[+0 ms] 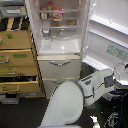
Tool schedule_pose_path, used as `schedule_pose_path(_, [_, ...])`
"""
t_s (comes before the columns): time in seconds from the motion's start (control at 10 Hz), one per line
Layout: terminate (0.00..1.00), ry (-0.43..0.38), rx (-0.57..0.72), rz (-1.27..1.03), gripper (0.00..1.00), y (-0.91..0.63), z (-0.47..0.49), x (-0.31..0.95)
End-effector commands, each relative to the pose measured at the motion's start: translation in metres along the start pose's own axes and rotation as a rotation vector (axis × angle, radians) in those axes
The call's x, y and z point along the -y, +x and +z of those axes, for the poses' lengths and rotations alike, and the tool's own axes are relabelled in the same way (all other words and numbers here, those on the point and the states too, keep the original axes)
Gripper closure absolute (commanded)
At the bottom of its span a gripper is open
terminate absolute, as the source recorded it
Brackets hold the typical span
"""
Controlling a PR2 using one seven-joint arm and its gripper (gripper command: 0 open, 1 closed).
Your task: Opening the fridge
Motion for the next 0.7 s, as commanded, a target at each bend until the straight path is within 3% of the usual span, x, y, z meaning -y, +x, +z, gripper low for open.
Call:
schedule_pose_path(0.1, [0.0, 0.062, 0.112, 0.339, 0.0, -0.385, -0.04, -0.144])
schedule_pose_path(0.7, [0.0, 0.135, 0.18, 0.554, 0.0, -0.633, -0.023, -0.13])
